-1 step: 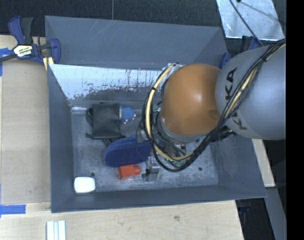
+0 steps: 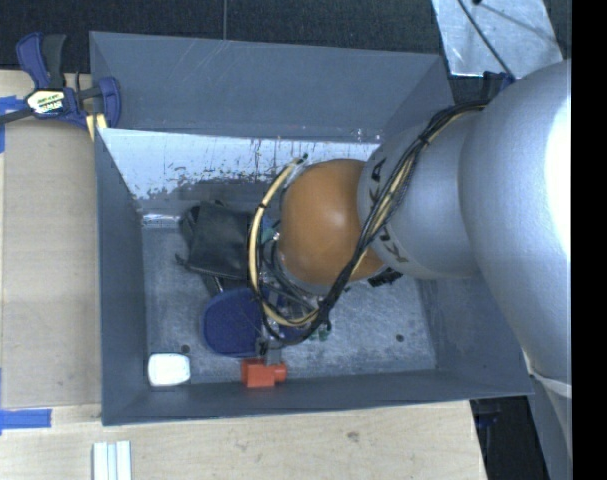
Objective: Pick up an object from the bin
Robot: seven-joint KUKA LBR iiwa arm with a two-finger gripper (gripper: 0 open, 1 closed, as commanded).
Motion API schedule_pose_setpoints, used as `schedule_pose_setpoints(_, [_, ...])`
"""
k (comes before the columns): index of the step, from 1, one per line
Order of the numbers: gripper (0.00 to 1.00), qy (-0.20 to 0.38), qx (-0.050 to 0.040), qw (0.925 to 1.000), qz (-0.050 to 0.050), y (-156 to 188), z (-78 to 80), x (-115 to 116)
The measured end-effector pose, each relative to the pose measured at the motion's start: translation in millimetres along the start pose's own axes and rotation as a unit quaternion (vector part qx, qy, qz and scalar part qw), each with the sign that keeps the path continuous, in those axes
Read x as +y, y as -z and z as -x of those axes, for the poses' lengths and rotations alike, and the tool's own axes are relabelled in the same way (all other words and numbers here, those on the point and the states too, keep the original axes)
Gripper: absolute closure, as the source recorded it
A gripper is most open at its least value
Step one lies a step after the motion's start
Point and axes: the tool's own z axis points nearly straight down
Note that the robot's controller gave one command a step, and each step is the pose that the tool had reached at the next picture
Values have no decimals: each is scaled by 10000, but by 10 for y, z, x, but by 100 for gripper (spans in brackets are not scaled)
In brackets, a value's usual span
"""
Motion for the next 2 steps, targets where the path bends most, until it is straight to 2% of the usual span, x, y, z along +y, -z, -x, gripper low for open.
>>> schedule_pose_setpoints(1, [100, -9, -32, 10000, 12, 47, 16, 7])
schedule_pose_setpoints(2, [100, 120, 36, 9999, 6, 1588, -242, -62])
